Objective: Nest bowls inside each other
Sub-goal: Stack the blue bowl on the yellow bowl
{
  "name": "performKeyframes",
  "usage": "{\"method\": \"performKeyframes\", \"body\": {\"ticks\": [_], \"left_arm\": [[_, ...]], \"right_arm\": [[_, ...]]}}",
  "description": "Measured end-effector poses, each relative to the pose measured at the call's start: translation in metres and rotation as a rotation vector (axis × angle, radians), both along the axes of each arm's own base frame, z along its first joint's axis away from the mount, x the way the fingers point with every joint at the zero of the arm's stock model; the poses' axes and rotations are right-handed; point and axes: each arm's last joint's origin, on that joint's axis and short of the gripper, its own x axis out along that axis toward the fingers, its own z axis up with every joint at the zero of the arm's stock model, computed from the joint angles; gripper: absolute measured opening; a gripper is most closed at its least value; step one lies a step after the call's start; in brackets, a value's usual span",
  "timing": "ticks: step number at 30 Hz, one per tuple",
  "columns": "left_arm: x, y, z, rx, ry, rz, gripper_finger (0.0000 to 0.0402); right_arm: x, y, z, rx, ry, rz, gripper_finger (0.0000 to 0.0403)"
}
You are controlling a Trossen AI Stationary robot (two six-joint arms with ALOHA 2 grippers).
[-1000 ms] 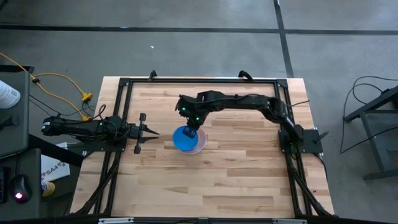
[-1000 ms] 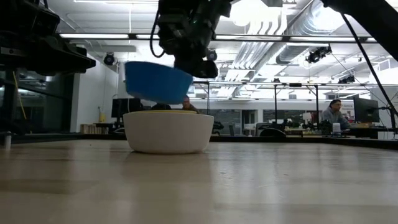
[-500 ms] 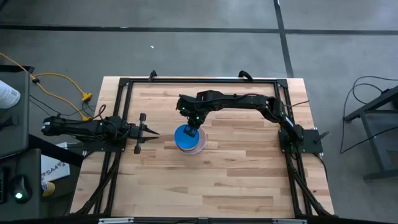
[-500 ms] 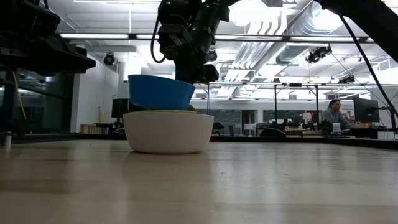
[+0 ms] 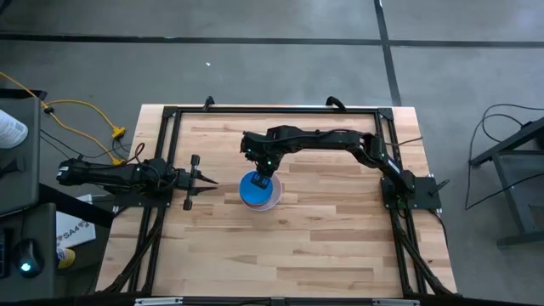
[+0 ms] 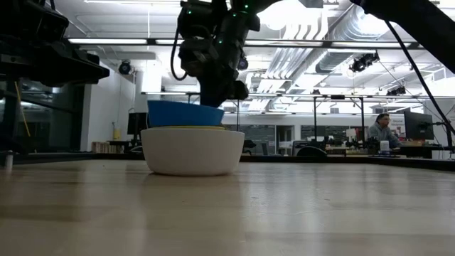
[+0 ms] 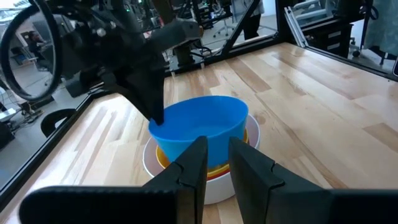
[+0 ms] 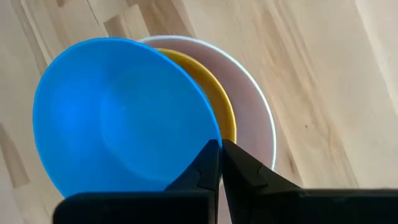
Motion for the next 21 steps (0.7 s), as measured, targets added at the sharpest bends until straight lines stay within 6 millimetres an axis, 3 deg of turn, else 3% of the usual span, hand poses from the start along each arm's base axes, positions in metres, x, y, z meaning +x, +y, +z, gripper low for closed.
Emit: {"method": "performKeyframes", "body": {"ticks": [10, 21], "left_arm": [[0.0, 0.0, 0.0, 0.0, 0.0, 0.001, 0.0065], [0.0, 0.0, 0.0, 0.0, 0.0, 0.001, 0.0065]], "right_arm": [[-0.002, 0.0, -0.001, -0.01, 0.025, 0.008, 0.0003], [0.004, 0.0, -0.015, -0.007, 0.034, 0.025, 0.0003]]}}
